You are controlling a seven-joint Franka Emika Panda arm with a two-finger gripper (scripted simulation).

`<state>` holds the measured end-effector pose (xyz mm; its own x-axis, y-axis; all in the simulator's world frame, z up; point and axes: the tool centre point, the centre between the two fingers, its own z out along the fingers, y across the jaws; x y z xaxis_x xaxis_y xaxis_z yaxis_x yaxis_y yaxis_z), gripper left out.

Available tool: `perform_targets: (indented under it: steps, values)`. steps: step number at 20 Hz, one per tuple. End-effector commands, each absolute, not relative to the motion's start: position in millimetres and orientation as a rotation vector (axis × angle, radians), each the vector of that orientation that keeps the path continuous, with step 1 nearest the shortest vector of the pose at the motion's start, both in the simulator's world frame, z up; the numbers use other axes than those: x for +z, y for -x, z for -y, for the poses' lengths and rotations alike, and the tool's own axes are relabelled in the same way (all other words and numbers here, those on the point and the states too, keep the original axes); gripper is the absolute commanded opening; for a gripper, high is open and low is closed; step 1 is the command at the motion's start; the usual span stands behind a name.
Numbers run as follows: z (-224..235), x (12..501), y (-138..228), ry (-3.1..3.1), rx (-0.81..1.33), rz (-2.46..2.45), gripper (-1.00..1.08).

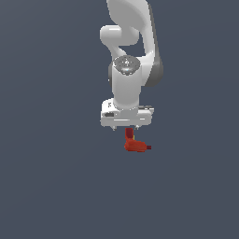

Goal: Pick up the object and move it to a goal position.

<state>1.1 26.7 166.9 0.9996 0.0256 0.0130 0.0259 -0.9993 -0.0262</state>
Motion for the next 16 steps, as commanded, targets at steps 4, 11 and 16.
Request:
perform_targets:
  steps: [4, 11, 16]
  values:
    - [-28.7, 166.3, -1.4, 3.110, -0.017, 0.034, 1.08]
    - [-32.9, 165.0, -2.1, 3.099, -0.011, 0.022, 1.08]
    - [-34.3, 163.1, -2.6, 3.104, -0.009, 0.061, 1.08]
